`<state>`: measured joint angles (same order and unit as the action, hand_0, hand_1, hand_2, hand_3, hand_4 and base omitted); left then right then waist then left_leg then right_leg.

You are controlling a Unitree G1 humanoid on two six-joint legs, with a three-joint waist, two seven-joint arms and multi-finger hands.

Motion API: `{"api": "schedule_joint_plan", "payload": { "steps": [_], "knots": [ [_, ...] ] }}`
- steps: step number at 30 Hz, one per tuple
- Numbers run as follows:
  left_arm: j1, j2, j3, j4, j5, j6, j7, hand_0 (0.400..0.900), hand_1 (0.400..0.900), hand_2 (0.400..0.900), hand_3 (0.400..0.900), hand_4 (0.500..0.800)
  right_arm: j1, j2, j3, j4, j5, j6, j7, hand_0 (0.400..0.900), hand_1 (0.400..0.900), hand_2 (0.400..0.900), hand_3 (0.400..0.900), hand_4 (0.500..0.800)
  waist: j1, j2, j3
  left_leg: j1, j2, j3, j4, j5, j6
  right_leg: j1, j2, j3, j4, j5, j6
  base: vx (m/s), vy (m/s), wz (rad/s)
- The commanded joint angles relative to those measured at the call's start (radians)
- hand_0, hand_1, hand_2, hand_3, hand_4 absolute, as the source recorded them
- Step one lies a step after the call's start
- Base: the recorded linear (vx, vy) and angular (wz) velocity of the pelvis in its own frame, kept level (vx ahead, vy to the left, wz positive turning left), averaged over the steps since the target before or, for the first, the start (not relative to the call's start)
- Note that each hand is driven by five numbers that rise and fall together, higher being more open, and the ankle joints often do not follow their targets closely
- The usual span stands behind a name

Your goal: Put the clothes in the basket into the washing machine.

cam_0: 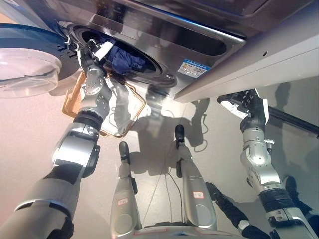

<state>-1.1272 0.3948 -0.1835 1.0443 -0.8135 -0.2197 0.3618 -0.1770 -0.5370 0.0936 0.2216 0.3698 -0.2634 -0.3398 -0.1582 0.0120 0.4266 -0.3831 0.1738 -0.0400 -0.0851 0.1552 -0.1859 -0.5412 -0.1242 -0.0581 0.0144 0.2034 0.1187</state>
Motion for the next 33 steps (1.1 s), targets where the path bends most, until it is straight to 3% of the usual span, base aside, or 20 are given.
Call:
{"api": "schedule_joint_plan", "payload": {
  "steps": [1,4,8,12,13,14,15,26,33],
  "knots": [
    [-0.148,0.043,-0.01,0.086,-0.029,-0.092,-0.022,0.4,0.4,0.4,0.4,0.5,0.069,-0.01,-0.013,-0.089,-0.04,-0.111,-0.007,0.9,0.9,0.9,0.9,0.8,-0.012,-0.046,-0.226,-0.007,-0.037,-0.011,-0.002,-0.04,0.056,0.012,0.019,0.022,-0.009,-0.01,0.055,0.02,-0.001,-0.03],
    [-0.188,0.066,-0.022,0.092,-0.024,-0.088,-0.014,0.4,0.4,0.4,0.4,0.5,0.087,-0.011,-0.026,-0.1,-0.035,-0.113,-0.003,0.9,0.9,0.9,0.9,0.8,-0.023,-0.058,-0.239,-0.03,-0.035,-0.018,-0.002,-0.035,0.054,-0.006,0.019,0.025,-0.014,0.0,0.059,0.03,-0.003,-0.05],
    [-0.241,0.093,-0.047,0.166,0.085,-0.049,0.016,0.4,0.4,0.4,0.4,0.5,0.112,-0.021,-0.038,-0.133,-0.052,-0.118,0.001,0.9,0.9,0.9,0.9,0.8,-0.039,-0.072,-0.255,-0.048,-0.029,-0.026,-0.002,-0.035,0.053,-0.021,0.019,0.026,-0.022,0.005,0.06,0.02,0.01,-0.03],
    [-0.251,0.067,-0.047,0.149,0.064,-0.059,0.004,0.4,0.4,0.4,0.4,0.5,0.136,-0.018,-0.058,-0.141,-0.055,-0.127,0.003,0.9,0.9,0.9,0.9,0.8,-0.04,-0.072,-0.264,-0.053,-0.027,-0.031,-0.002,-0.035,0.053,-0.022,0.019,0.023,-0.028,0.005,0.06,0.03,0.007,-0.01],
    [-0.25,0.066,-0.047,0.148,0.064,-0.059,0.005,0.535,0.535,0.535,0.535,0.581,0.138,-0.017,-0.059,-0.142,-0.055,-0.127,0.003,0.9,0.9,0.9,0.9,0.8,-0.04,-0.071,-0.265,-0.054,-0.027,-0.031,-0.002,-0.035,0.053,-0.023,0.019,0.023,-0.028,0.005,0.059,0.0,0.0,0.0],
    [-0.249,0.059,-0.047,0.146,0.059,-0.061,0.005,0.741,0.741,0.741,0.741,0.705,0.143,-0.019,-0.064,-0.148,-0.057,-0.129,0.003,0.9,0.9,0.9,0.9,0.8,-0.039,-0.07,-0.265,-0.055,-0.028,-0.033,-0.002,-0.035,0.053,-0.023,0.019,0.023,-0.028,0.004,0.059,0.0,0.0,0.0],
    [-0.249,0.047,-0.045,0.145,0.048,-0.062,0.002,0.9,0.9,0.9,0.9,0.8,0.148,-0.018,-0.066,-0.156,-0.059,-0.129,0.002,0.9,0.9,0.9,0.9,0.8,-0.037,-0.068,-0.267,-0.055,-0.03,-0.034,-0.002,-0.037,0.053,-0.022,0.018,0.022,-0.026,0.003,0.058,0.0,0.0,0.0],
    [-0.211,0.049,-0.033,0.129,0.07,-0.069,0.012,0.9,0.9,0.9,0.9,0.8,0.141,-0.021,-0.058,-0.161,-0.068,-0.133,0.008,0.9,0.9,0.9,0.9,0.8,-0.025,-0.062,-0.266,-0.059,-0.028,-0.034,-0.002,-0.036,0.057,-0.034,0.02,0.02,-0.017,-0.002,0.056,0.0,0.001,0.0],
    [-0.116,0.031,-0.015,0.071,0.055,-0.085,-0.016,0.9,0.9,0.9,0.9,0.8,0.123,-0.003,-0.05,-0.154,-0.057,-0.13,0.01,0.9,0.9,0.9,0.9,0.8,-0.005,-0.058,-0.265,-0.04,-0.03,-0.034,-0.002,-0.042,0.061,-0.021,0.019,0.017,-0.006,-0.011,0.053,0.0,-0.001,0.01]
  ]
}}
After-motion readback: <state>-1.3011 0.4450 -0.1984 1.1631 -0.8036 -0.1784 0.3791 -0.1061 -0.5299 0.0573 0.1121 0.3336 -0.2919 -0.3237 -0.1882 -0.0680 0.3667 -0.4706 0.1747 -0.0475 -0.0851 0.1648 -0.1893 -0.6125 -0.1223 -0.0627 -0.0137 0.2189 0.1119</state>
